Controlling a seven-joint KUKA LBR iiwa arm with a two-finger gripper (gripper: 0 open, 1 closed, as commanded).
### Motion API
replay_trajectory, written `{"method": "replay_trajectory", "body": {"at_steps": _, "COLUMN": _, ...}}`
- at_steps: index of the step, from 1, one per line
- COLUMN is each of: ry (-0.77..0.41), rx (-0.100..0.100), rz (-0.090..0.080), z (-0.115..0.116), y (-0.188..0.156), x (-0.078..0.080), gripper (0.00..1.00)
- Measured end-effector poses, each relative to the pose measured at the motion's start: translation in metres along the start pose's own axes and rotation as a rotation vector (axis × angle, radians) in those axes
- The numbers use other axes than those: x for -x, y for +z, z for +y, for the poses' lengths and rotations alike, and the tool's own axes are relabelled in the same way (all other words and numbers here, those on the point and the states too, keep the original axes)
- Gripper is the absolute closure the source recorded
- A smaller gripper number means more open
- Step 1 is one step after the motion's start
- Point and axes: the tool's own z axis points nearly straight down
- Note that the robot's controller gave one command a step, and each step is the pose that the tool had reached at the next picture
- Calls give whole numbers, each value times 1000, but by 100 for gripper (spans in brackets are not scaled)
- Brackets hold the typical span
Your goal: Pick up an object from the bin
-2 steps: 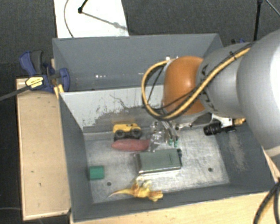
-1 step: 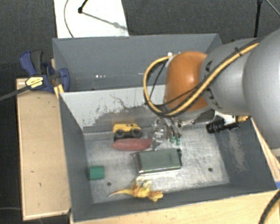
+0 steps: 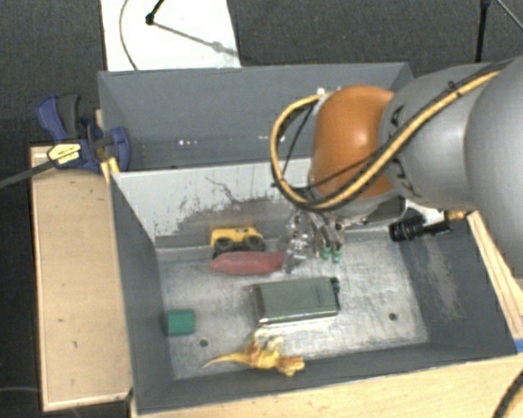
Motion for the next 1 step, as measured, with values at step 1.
{"method": "replay_trajectory", "body": {"at_steps": 1, "ry": 0, "rx": 0, "rz": -1, "z": 0, "y": -14, "x": 0, "gripper": 100}}
